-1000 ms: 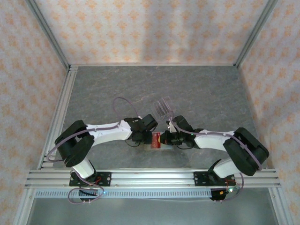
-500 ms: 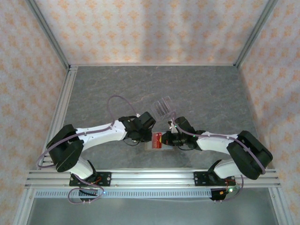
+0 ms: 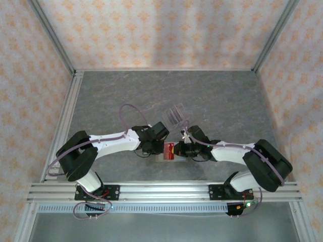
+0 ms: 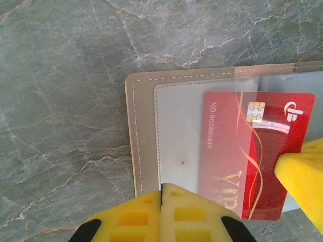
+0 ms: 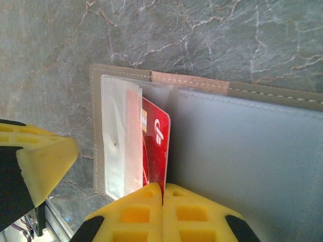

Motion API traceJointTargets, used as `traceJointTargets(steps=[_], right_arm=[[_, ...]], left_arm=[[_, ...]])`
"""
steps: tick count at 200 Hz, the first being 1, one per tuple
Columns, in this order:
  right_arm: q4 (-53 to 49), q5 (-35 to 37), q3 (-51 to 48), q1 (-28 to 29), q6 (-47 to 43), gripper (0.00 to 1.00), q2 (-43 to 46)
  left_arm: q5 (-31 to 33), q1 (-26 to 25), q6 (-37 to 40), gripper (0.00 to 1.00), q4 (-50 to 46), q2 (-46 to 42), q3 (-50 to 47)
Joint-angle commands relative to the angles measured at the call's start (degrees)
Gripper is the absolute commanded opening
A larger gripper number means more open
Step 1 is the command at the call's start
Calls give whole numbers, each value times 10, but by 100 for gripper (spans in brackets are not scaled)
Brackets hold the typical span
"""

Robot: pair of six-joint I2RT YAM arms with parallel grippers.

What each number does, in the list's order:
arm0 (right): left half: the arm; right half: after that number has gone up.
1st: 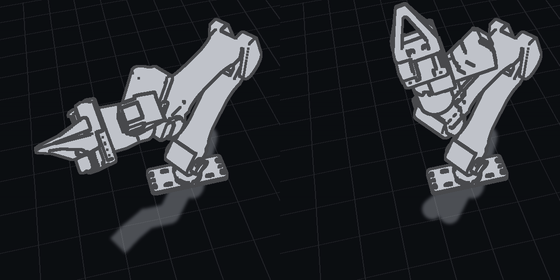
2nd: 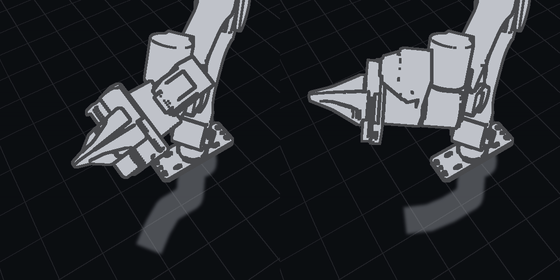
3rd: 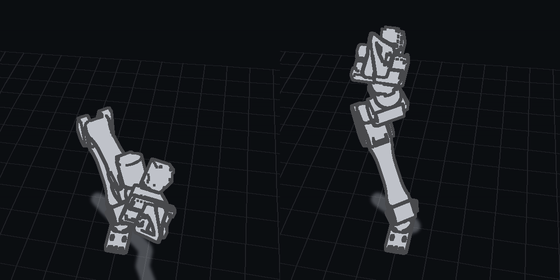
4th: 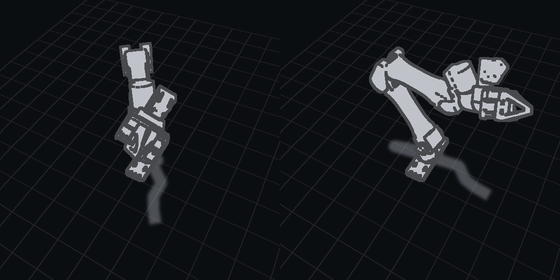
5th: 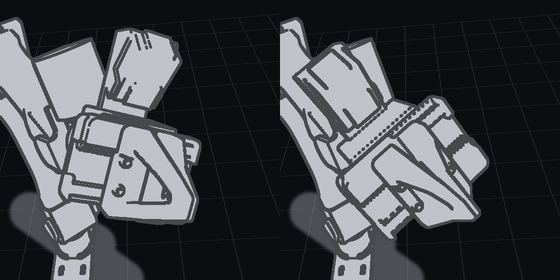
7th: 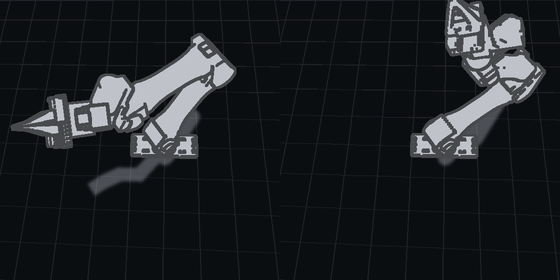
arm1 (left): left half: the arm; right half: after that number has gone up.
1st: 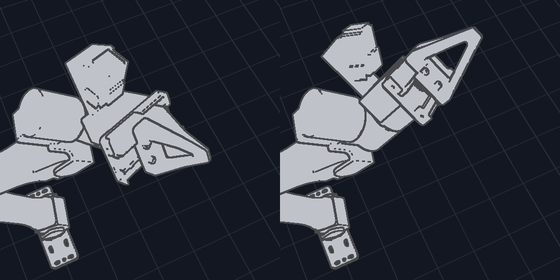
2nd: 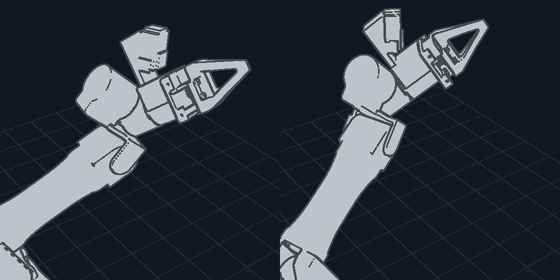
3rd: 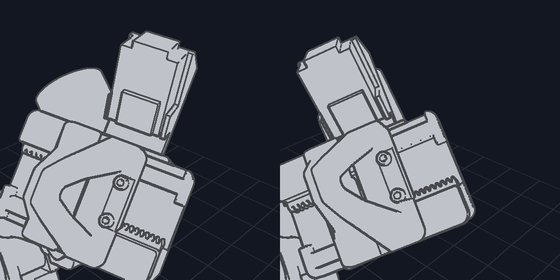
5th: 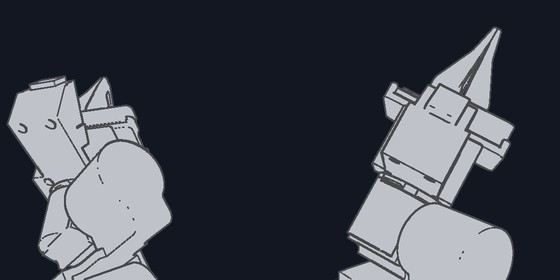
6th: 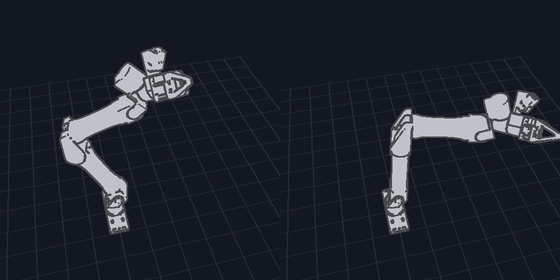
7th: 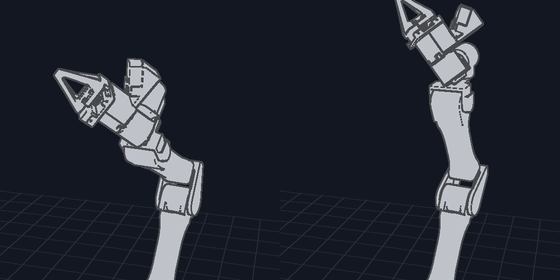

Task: Put the credit cards into the card holder
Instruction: Insert the credit card into the card slot.

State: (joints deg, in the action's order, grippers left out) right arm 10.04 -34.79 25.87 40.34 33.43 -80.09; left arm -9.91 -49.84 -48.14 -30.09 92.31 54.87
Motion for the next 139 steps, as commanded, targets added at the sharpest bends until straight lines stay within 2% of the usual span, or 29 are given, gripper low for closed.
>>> traceJointTargets(steps=[1, 139], right_arm=[[-10, 3, 17, -1, -4, 0, -15], [18, 4, 27, 22, 18, 0, -44]], left_arm=[[5, 4, -9, 0, 5, 12, -14], [1, 3, -12, 0, 22, 19, -41]])
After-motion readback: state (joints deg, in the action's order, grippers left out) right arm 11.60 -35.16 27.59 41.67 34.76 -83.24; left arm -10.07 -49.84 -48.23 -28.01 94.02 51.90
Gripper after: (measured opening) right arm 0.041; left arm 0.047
